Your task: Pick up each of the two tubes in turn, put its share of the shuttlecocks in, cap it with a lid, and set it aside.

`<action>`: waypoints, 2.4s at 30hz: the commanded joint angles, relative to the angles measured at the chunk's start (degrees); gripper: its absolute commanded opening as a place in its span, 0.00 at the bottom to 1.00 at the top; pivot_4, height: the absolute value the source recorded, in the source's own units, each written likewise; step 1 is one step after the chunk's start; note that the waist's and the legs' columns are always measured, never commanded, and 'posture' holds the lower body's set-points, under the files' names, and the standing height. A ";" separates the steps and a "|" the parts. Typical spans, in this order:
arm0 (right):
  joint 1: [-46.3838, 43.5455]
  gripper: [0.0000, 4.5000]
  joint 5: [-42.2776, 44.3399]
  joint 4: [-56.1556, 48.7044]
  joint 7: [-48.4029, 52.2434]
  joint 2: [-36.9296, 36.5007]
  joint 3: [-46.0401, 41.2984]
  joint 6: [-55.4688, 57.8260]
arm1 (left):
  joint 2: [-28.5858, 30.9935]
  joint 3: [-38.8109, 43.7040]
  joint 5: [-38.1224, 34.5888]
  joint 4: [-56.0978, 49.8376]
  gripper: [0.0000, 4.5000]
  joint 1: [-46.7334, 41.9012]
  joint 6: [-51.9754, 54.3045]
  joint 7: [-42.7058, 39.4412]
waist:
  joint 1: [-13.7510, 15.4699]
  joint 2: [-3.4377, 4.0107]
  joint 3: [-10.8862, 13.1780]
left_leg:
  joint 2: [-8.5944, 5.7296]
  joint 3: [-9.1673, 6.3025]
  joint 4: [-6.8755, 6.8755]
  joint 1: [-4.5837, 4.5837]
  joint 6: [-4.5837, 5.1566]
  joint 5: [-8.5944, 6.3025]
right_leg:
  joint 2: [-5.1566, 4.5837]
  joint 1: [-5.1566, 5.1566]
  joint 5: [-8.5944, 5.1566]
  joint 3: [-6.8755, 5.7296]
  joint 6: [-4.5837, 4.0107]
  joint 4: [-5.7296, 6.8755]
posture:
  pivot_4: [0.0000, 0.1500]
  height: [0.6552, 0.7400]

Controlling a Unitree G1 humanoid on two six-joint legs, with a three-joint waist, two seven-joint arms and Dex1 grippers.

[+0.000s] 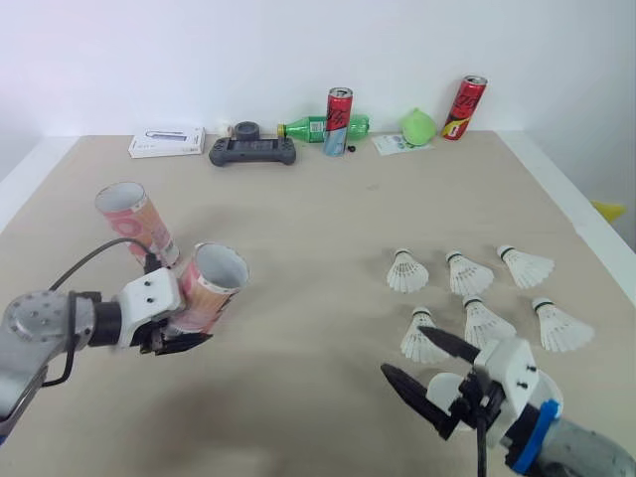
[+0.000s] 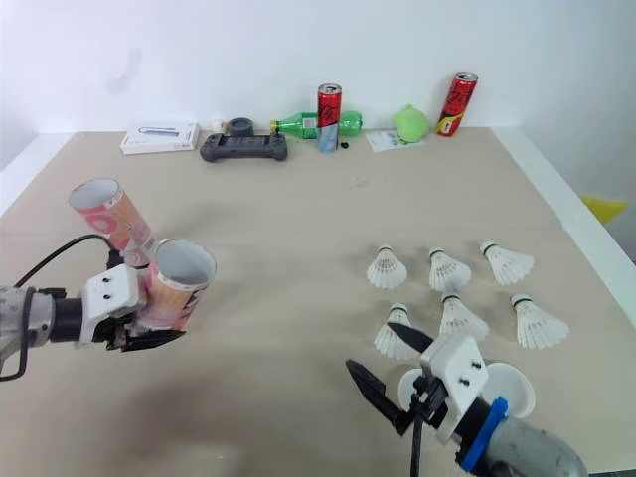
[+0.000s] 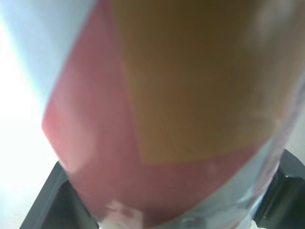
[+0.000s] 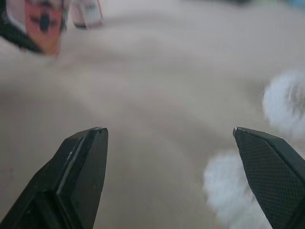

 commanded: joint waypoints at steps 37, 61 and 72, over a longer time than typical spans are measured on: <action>-9.21 0.01 -10.54 16.35 -9.70 9.37 10.02 -5.85 | -6.70 -6.43 6.59 10.33 0.67 -14.79 -7.00 -6.05 | 0.34 -0.27 0.01 | 0.25 0.10 0.03 -0.18 0.10 -0.01 | 0.70 -0.37 0.12 0.79 0.19 0.27 | 1.00 1.00; -17.27 0.01 3.25 5.66 7.99 -10.46 -2.60 -9.40 | -6.18 -11.89 10.94 11.82 0.67 -18.23 -7.62 -9.53 | 0.20 -0.29 0.01 | 0.21 0.07 0.22 -0.09 0.15 0.06 | 1.38 -0.23 0.20 1.80 0.29 0.40 | 1.00 1.00; -56.25 0.01 -5.68 21.25 17.09 -23.59 7.52 -11.84 | -8.51 -17.73 16.15 14.74 0.67 -23.71 -7.53 -10.69 | 0.12 -0.32 0.06 | -0.31 0.02 0.21 0.01 0.49 0.25 | 1.70 0.05 0.28 2.92 0.31 0.41 | 1.00 1.00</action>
